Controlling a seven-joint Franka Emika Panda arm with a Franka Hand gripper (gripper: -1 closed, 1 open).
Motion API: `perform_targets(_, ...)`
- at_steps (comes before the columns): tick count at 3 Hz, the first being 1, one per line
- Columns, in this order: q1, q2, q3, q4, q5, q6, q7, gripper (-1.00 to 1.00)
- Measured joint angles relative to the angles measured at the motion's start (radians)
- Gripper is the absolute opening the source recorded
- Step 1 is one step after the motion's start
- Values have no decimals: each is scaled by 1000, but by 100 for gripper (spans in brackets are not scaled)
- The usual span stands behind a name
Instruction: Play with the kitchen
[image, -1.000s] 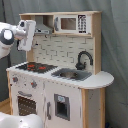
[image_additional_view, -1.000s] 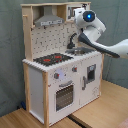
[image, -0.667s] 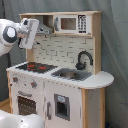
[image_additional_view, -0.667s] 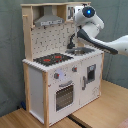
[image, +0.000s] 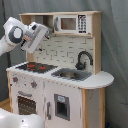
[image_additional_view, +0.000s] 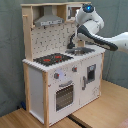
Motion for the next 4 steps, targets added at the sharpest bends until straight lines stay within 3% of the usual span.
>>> perform_targets(2,-11,11,16,-94,177,-63,3,100)
perform_targets(3,-12,59,15,-187,197,-66,3,100)
perform_targets(4,-11,105,13,-259,212,-118,4,100)
